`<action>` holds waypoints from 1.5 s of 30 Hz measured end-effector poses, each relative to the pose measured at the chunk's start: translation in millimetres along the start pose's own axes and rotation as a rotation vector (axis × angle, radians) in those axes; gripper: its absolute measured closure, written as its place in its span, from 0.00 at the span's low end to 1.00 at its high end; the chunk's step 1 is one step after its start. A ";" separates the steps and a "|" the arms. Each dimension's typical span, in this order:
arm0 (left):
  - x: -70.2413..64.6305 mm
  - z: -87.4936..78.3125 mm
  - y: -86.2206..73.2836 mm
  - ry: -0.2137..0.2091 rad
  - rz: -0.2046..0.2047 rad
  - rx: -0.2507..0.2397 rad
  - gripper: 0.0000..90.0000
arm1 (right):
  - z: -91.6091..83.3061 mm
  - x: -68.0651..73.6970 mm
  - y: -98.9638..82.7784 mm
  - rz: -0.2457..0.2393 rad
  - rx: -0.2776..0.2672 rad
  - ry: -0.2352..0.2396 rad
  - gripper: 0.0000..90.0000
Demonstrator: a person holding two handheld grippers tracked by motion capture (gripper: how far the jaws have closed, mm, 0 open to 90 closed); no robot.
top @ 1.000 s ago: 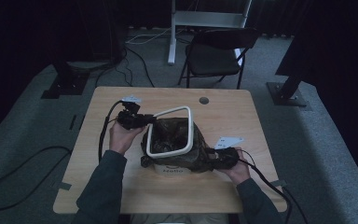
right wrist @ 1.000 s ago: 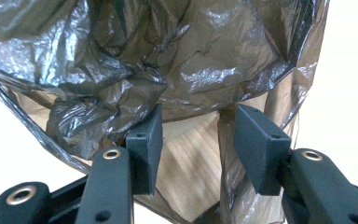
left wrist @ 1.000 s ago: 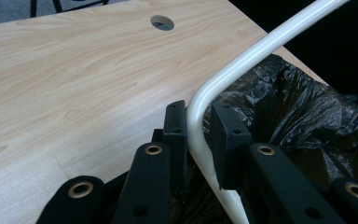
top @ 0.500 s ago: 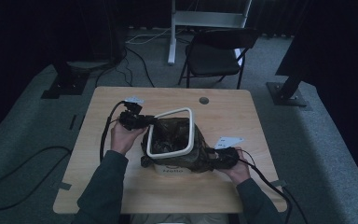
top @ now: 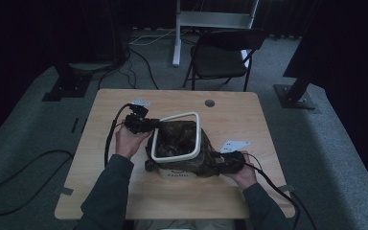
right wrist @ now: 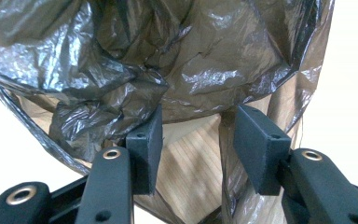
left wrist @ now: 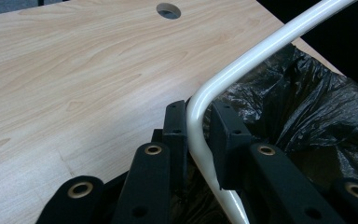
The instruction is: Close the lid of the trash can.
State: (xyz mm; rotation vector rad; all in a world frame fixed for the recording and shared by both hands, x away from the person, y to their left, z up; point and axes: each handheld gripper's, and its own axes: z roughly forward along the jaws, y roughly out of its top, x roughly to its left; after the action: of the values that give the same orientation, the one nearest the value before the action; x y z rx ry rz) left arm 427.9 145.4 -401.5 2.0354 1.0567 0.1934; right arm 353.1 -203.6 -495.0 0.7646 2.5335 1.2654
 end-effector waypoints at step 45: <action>-14.1 3.2 -1.1 0.084 0.001 -0.010 0.87 | -49.6 24.2 29.8 -0.096 -0.073 0.005 0.41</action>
State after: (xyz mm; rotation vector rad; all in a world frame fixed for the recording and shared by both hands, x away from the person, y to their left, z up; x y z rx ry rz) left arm 419.8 133.4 -401.2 2.0339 1.1044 0.2861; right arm 323.4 -209.7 -440.1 0.6177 2.4804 1.3214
